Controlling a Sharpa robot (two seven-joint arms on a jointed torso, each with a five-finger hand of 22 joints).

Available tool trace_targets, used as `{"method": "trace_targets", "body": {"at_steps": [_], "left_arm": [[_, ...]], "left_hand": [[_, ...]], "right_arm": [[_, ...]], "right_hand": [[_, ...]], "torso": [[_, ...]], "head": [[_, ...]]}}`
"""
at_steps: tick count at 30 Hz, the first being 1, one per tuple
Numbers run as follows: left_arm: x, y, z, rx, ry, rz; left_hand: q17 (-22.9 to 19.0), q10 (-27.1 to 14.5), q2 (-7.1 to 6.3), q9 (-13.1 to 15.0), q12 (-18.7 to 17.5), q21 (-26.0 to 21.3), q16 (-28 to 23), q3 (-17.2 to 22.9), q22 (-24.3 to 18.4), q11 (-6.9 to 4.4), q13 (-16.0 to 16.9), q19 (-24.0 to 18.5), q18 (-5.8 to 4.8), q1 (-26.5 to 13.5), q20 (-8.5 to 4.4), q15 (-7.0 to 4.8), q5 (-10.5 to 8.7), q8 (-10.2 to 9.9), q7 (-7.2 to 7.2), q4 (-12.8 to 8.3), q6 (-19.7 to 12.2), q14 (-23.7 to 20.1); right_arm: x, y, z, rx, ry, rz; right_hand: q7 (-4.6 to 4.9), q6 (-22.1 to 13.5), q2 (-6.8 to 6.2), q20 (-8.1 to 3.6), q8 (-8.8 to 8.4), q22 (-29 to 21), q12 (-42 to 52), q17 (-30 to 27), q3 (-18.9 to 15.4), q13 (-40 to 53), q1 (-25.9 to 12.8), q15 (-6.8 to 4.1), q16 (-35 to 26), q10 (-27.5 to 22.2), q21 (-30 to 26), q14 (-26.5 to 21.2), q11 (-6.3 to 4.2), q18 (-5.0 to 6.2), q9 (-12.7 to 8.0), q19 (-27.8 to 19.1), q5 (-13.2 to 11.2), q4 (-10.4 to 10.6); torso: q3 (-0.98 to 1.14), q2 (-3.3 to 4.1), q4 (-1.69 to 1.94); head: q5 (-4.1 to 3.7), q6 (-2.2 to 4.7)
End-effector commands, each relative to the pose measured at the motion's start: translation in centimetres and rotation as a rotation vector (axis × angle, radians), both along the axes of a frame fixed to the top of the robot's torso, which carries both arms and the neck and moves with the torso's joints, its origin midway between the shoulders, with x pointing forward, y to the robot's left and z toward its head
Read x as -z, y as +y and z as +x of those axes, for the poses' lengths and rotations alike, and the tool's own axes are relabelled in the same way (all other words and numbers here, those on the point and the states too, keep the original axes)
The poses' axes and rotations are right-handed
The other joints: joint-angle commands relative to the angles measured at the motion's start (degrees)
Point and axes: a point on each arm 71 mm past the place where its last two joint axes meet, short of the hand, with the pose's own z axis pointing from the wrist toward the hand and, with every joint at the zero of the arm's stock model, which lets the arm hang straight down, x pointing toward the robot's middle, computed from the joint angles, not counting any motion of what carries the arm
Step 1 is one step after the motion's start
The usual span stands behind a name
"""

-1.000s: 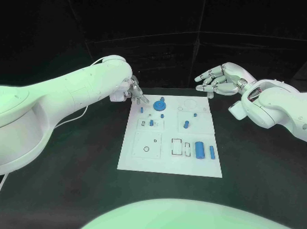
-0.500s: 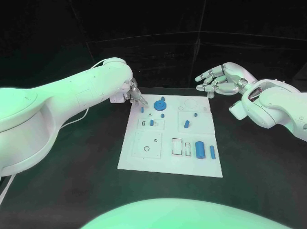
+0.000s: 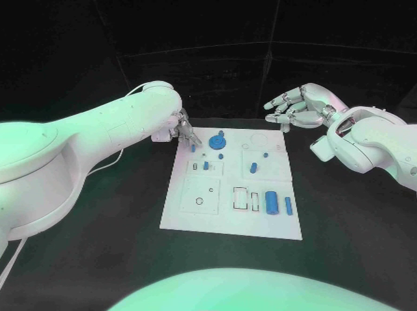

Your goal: Assemble the parts on the task board

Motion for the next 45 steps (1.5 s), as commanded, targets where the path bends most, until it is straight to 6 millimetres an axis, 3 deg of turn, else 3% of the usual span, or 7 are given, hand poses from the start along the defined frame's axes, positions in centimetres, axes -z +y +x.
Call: {"method": "trace_targets", "body": {"at_steps": [1, 26, 45], "left_arm": [[0.09, -0.15, 0.01, 0.017, 0.001, -0.005], [0.32, -0.34, 0.05, 0.016, -0.002, -0.012], [0.38, -0.40, -0.02, 0.026, 0.012, -0.012]], "left_hand": [[11.08, -0.10, 0.28, -0.10, 0.27, 0.31, -0.04, -0.38, 0.06, -0.41, -0.08, 0.21, -0.60, 0.63, -0.26, -0.49, -0.01, 0.31, -0.10, -0.10, 0.45, 5.08], [10.98, -0.03, 2.70, -0.43, 0.24, 0.34, -0.08, 0.55, 0.16, -0.49, -0.11, 0.17, -0.60, 4.18, -0.33, -0.56, -0.01, 0.46, -0.17, -2.02, 0.67, 5.06], [11.10, 0.15, 3.45, -0.77, 0.16, 0.52, -0.03, 1.52, 0.52, -0.70, -0.04, 0.23, -0.66, 6.33, -0.44, -0.71, -0.02, 0.36, -0.39, -3.89, 1.06, 5.08]], "right_arm": [[-0.22, 0.12, 0.00, -0.007, -0.012, 0.005], [-0.24, 0.19, -0.08, -0.009, -0.011, 0.006], [-0.23, 0.29, -0.06, -0.011, -0.010, 0.006]], "right_hand": [[0.13, -0.42, 0.06, 0.25, 0.34, -0.05, 0.39, 0.08, 0.19, -0.05, 0.01, 0.00, -0.21, -0.30, -0.29, -0.29, -0.09, 0.72, 0.09, 0.28, 0.35, 0.23], [0.14, -0.43, 0.05, 0.25, 0.37, -0.06, 0.41, 0.08, 0.20, -0.08, 0.05, 0.00, -0.23, -0.32, -0.31, -0.29, -0.09, 0.72, 0.09, 0.30, 0.44, 0.24], [0.14, -0.43, 0.05, 0.25, 0.37, -0.06, 0.41, 0.08, 0.20, -0.08, 0.05, 0.00, -0.23, -0.32, -0.31, -0.29, -0.09, 0.72, 0.09, 0.30, 0.44, 0.24]], "torso": [[0.04, 0.01, -0.01], [0.04, 0.03, 0.04], [0.02, 0.03, 0.03]], "head": [[-0.02, 0.00], [-0.14, -0.37], [-0.08, -0.64]]}}
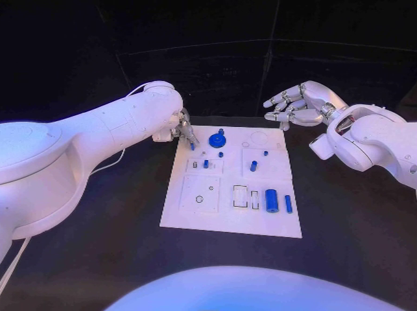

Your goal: Assemble the parts on the task board

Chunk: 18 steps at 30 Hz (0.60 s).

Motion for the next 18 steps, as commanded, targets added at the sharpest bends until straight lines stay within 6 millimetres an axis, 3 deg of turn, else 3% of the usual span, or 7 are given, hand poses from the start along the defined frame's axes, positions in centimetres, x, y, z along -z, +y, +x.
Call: {"method": "trace_targets", "body": {"at_steps": [1, 6, 11, 15, 18], "left_arm": [[-0.06, -0.11, 0.00, 0.017, 0.007, -0.001], [-0.05, -0.14, 0.00, 0.019, 0.009, -0.001], [-0.03, -0.17, -0.02, 0.020, 0.012, -0.004], [-0.04, -0.23, -0.04, 0.023, 0.012, -0.011], [-0.06, -0.30, -0.05, 0.025, 0.008, -0.021]], "left_hand": [[11.10, -0.06, 0.07, -0.10, 0.14, 0.31, -0.03, 0.09, 0.09, -0.51, 0.02, 0.04, -0.66, 0.97, -0.25, -0.30, -0.02, 0.13, -0.20, -0.62, 0.46, 5.09], [11.09, -0.04, 0.69, -0.31, 0.02, 0.31, -0.03, 0.92, 0.12, -0.65, -0.06, 0.03, -0.66, 2.17, -0.33, -0.41, -0.02, -0.05, -0.34, -1.62, 0.55, 5.09], [11.15, -0.12, 2.13, -0.71, -0.32, 0.36, -0.01, 3.42, 0.24, -0.90, -0.23, 0.04, -0.67, 4.92, -0.51, -0.64, -0.02, -0.56, -0.59, -3.90, 0.42, 5.10], [11.21, -0.13, 2.86, -1.00, -0.59, 0.37, 0.01, 5.64, 0.31, -1.00, -0.29, 0.04, -0.69, 6.71, -0.63, -0.75, 0.00, -0.95, -0.66, -5.80, 0.28, 5.11], [11.28, -0.10, 3.28, -1.24, -1.02, 0.51, 0.03, 9.10, 0.57, -0.93, -0.40, 0.12, -0.72, 8.62, -0.76, -0.79, 0.06, -1.26, -0.50, -8.56, 0.03, 5.13]], "right_arm": [[-0.21, 0.12, -0.01, -0.007, -0.010, 0.004], [-0.21, 0.16, -0.01, -0.008, -0.010, 0.005], [-0.21, 0.18, -0.02, -0.009, -0.010, 0.005], [-0.21, 0.19, -0.02, -0.009, -0.010, 0.005], [-0.21, 0.19, -0.02, -0.009, -0.010, 0.005]], "right_hand": [[0.14, -0.44, 0.05, 0.25, 0.42, -0.09, 0.22, 0.08, 0.21, -0.13, 0.06, 0.00, -0.24, -0.35, -0.34, -0.29, -0.08, 0.72, 0.09, 0.32, 0.22, 0.27], [0.15, -0.45, 0.07, 0.25, 0.45, -0.10, 0.25, 0.08, 0.22, -0.16, 0.07, 0.01, -0.26, -0.37, -0.36, -0.29, -0.08, 0.72, 0.09, 0.33, 0.30, 0.30], [0.15, -0.46, 0.08, 0.24, 0.45, -0.10, 0.25, 0.08, 0.23, -0.17, 0.07, 0.01, -0.26, -0.37, -0.36, -0.29, -0.08, 0.72, 0.09, 0.33, 0.32, 0.31], [0.15, -0.46, 0.08, 0.24, 0.45, -0.10, 0.25, 0.08, 0.23, -0.17, 0.07, 0.01, -0.26, -0.37, -0.36, -0.29, -0.08, 0.72, 0.09, 0.33, 0.32, 0.31], [0.15, -0.46, 0.08, 0.24, 0.45, -0.10, 0.25, 0.08, 0.23, -0.17, 0.07, 0.01, -0.26, -0.37, -0.36, -0.29, -0.08, 0.72, 0.09, 0.33, 0.32, 0.31]], "torso": [[0.00, 0.02, -0.03], [0.02, 0.02, -0.03], [0.02, 0.02, -0.02], [0.02, 0.00, -0.03], [0.02, 0.00, 0.01]], "head": [[0.01, -0.07], [0.05, -0.17], [0.02, -0.28], [0.03, -0.30], [0.00, -0.34]]}}
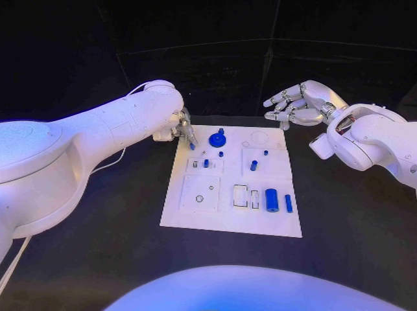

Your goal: Assemble the parts on the task board

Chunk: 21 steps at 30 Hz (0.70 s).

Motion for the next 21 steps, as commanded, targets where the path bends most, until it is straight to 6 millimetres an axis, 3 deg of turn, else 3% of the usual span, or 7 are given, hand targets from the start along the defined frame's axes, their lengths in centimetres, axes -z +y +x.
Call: {"method": "trace_targets", "body": {"at_steps": [1, 6, 11, 18, 21], "left_arm": [[-0.1, -0.2, 0.0, 0.018, 0.000, -0.020], [-0.1, -0.2, 0.0, 0.013, -0.016, -0.046], [-0.3, 0.1, -0.2, -0.001, -0.029, -0.083], [-0.8, 0.5, -0.5, 0.003, -0.056, -0.109], [-1.2, 0.6, -0.7, 0.010, -0.066, -0.115]], "left_hand": [[11.27, 0.17, 0.93, 0.09, -0.43, 0.28, 0.03, 3.09, 0.23, -0.32, -0.13, 0.16, -0.77, 2.21, -0.32, -0.32, 0.32, -0.25, -0.09, -2.05, -0.40, 5.12], [11.38, 1.15, -0.31, 0.22, -0.69, 0.67, 0.08, 8.72, 0.88, -0.07, 0.05, 0.36, -0.90, 0.25, 0.03, 0.06, 0.28, 0.19, 0.33, -4.89, -0.17, 5.15], [11.35, 1.55, -1.48, 0.53, -0.93, 0.73, 0.07, 12.55, 1.02, 0.00, -0.09, 0.35, -0.87, -1.89, 0.11, 0.11, 0.29, 0.71, 0.32, -6.32, -0.09, 5.15], [11.44, 2.06, -2.52, 0.83, -0.89, 0.85, 0.11, 15.38, 1.26, -0.05, 0.11, 0.39, -0.91, -3.33, 0.13, 0.10, 0.34, 1.19, 0.21, -7.34, 0.01, 5.17], [11.45, 2.29, -2.85, 0.95, -0.85, 0.92, 0.11, 16.20, 1.38, -0.08, 0.20, 0.43, -0.92, -3.68, 0.13, 0.08, 0.36, 1.38, 0.17, -7.66, 0.12, 5.17]], "right_arm": [[-0.2, 0.1, 0.0, -0.008, -0.010, 0.005], [-0.2, 0.1, 0.0, -0.008, -0.010, 0.005], [-0.2, 0.1, 0.0, -0.007, -0.010, 0.004], [-0.2, -0.1, 0.0, -0.005, -0.010, 0.004], [-0.2, -0.2, 0.0, -0.003, -0.010, 0.003]], "right_hand": [[-0.05, -0.25, 0.08, 0.25, 0.10, -0.06, 0.25, 0.08, 0.05, -0.06, 0.07, 0.01, -0.26, -0.37, -0.36, -0.29, -0.07, 0.71, 0.09, 0.33, 0.32, 0.13], [-0.05, -0.25, 0.08, 0.25, 0.10, -0.06, 0.25, 0.08, 0.05, -0.06, 0.07, 0.01, -0.26, -0.37, -0.36, -0.29, -0.07, 0.71, 0.09, 0.33, 0.32, 0.13], [-0.05, -0.25, 0.08, 0.25, 0.10, -0.06, 0.25, 0.08, 0.05, -0.06, 0.07, 0.01, -0.26, -0.37, -0.36, -0.29, -0.07, 0.71, 0.09, 0.33, 0.32, 0.13], [-0.04, -0.28, 0.14, 0.24, 0.15, -0.08, 0.30, 0.09, 0.10, -0.11, 0.11, 0.01, -0.28, -0.40, -0.40, -0.29, -0.07, 0.71, 0.09, 0.36, 0.47, 0.19], [-0.04, -0.28, 0.14, 0.24, 0.15, -0.08, 0.30, 0.09, 0.10, -0.11, 0.11, 0.01, -0.28, -0.40, -0.40, -0.29, -0.07, 0.71, 0.09, 0.36, 0.47, 0.19]], "torso": [[0.00, 0.01, 0.04], [0.01, 0.00, 0.06], [0.00, -0.03, 0.18], [0.04, -0.07, 0.16], [0.00, -0.11, 0.26]], "head": [[-0.04, -0.06], [-0.01, -0.16], [-0.08, -0.20], [0.59, -0.36], [0.49, -0.43]]}}
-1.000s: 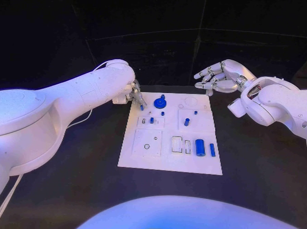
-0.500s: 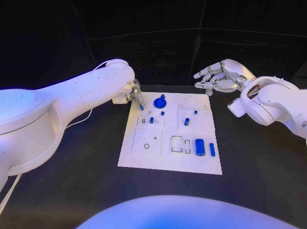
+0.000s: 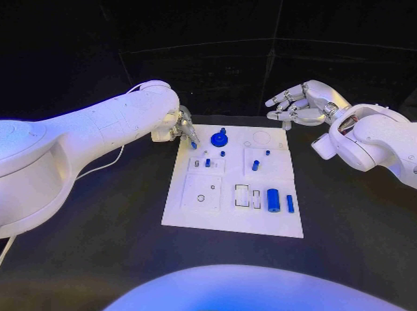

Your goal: Assemble the parts on the task board

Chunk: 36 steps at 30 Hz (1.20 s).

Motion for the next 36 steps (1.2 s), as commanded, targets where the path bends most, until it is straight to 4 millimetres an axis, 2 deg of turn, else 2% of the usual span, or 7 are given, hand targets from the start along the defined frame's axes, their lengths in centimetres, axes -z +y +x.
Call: {"method": "trace_targets", "body": {"at_steps": [1, 7, 11, 22, 36], "left_arm": [[-0.8, -0.2, 0.0, 0.000, -0.037, -0.038], [-1.6, 0.0, -0.7, 0.018, -0.062, -0.052], [-1.8, 0.1, -1.3, 0.033, -0.068, -0.058], [-1.8, -0.3, -3.0, 0.094, -0.069, -0.050], [-0.2, -0.8, -4.5, 0.119, -0.060, -0.058]], "left_hand": [[11.47, 0.71, 0.00, 0.24, -0.10, 0.28, 0.12, 8.11, 0.08, -0.08, 0.03, 0.44, -0.93, -0.70, 0.12, 0.07, 0.06, 0.26, -0.05, -7.63, 0.35, 5.18], [11.60, 0.92, -0.38, 0.36, -0.14, 0.49, 0.17, 8.82, 0.44, -0.12, -0.05, 0.56, -0.99, -0.97, 0.11, 0.06, 0.10, 0.44, -0.10, -7.93, 0.46, 5.21], [11.64, 1.00, -0.63, 0.44, -0.27, 0.57, 0.19, 9.29, 0.56, -0.15, -0.28, 0.61, -1.01, -1.12, 0.11, 0.06, 0.14, 0.56, -0.12, -8.11, 0.53, 5.22], [11.81, 1.26, -1.06, 0.56, -0.32, 0.76, 0.25, 10.00, 0.88, -0.18, -0.32, 0.73, -1.07, -1.35, 0.11, 0.05, 0.21, 0.74, -0.15, -8.37, 0.67, 5.26], [11.78, 1.42, -1.31, 0.67, -0.48, 0.90, 0.24, 10.67, 1.09, -0.22, -0.54, 0.81, -1.10, -1.54, 0.10, 0.03, 0.34, 0.88, -0.19, -8.54, 0.81, 5.25]], "right_arm": [[-0.2, -0.1, 0.0, -0.005, -0.010, 0.003], [-0.2, -0.3, 0.0, -0.001, -0.010, 0.002], [-0.2, -0.4, -0.1, 0.001, -0.010, 0.002], [-0.2, -0.4, -0.1, 0.001, -0.010, 0.002], [-0.2, -0.3, 0.0, -0.003, -0.010, 0.002]], "right_hand": [[-0.04, -0.28, 0.14, 0.03, 0.14, -0.09, 0.30, 0.09, 0.10, -0.05, 0.11, 0.01, -0.31, -0.41, -0.40, -0.29, -0.07, 0.71, 0.09, 0.15, 0.20, 0.19], [-0.04, -0.28, 0.14, 0.03, 0.14, -0.09, 0.30, 0.09, 0.10, -0.05, 0.11, 0.01, -0.31, -0.41, -0.40, -0.29, -0.07, 0.71, 0.09, 0.15, 0.20, 0.19], [-0.04, -0.28, 0.14, 0.03, 0.14, -0.09, 0.30, 0.09, 0.10, -0.05, 0.11, 0.01, -0.31, -0.41, -0.40, -0.29, -0.07, 0.71, 0.09, 0.15, 0.20, 0.19], [-0.04, -0.28, 0.14, 0.03, 0.14, -0.09, 0.30, 0.09, 0.10, -0.05, 0.11, 0.01, -0.31, -0.41, -0.40, -0.29, -0.07, 0.71, 0.09, 0.15, 0.20, 0.19], [-0.04, -0.28, 0.14, 0.03, 0.14, -0.09, 0.30, 0.09, 0.10, -0.05, 0.11, 0.01, -0.31, -0.41, -0.40, -0.29, -0.07, 0.71, 0.09, 0.15, 0.20, 0.19]], "torso": [[0.00, -0.12, 0.19], [0.01, -0.30, 0.67], [0.03, -0.35, 0.82], [0.05, -0.26, 0.64], [0.02, -0.32, 0.66]], "head": [[0.05, -0.13], [-0.20, -0.41], [-0.31, -0.41], [-0.12, -0.41], [0.14, -0.48]]}}
